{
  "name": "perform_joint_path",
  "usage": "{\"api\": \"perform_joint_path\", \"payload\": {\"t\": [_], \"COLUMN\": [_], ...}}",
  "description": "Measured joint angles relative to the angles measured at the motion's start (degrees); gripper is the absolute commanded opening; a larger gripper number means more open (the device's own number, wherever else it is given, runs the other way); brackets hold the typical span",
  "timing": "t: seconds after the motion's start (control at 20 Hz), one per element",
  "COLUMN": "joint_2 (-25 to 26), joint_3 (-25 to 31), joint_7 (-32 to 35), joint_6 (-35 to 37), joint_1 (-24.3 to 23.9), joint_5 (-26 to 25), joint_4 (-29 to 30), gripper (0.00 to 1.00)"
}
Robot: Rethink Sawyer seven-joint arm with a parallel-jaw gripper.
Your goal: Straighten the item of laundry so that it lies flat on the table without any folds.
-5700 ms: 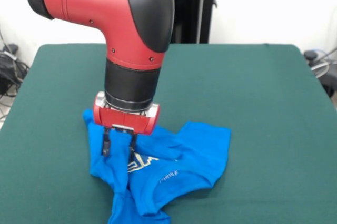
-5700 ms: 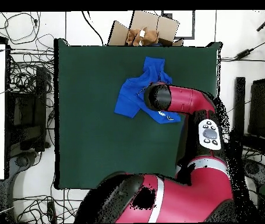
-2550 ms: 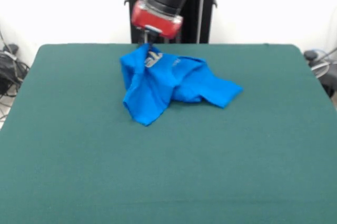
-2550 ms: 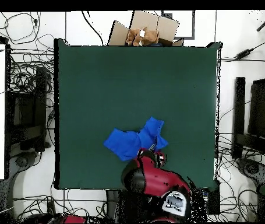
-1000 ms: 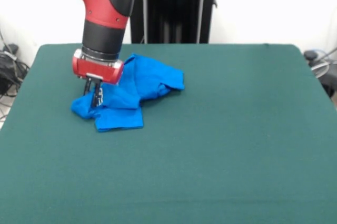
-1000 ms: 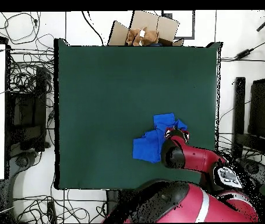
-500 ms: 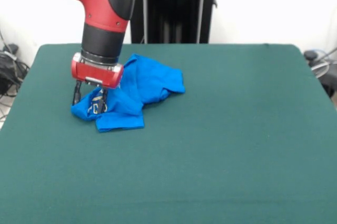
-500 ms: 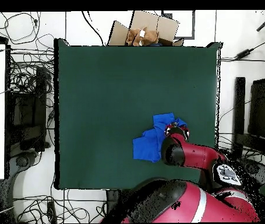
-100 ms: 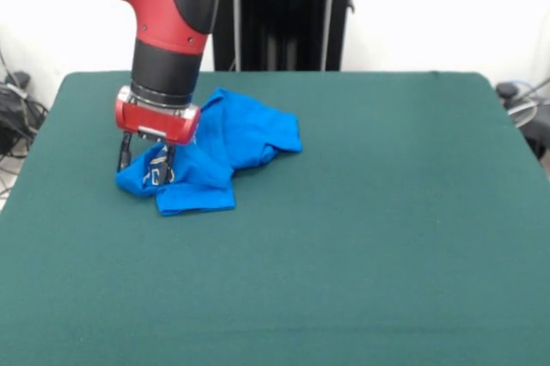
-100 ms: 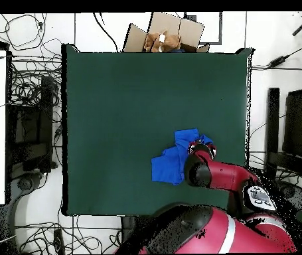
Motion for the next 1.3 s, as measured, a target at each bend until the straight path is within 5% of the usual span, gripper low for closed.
{"api": "perform_joint_path", "payload": {"t": [0.4, 0.75, 1.3], "joint_2": [-0.29, -3.88, -6.08], "joint_3": [-0.66, -1.43, -1.61], "joint_7": [0.00, 0.00, 0.00], "joint_6": [4.11, 13.61, 14.64], "joint_1": [2.46, 12.06, 21.23], "joint_5": [1.03, 9.64, 19.31], "joint_4": [-1.00, -0.95, -0.91], "gripper": [1.00, 1.00, 1.00]}}
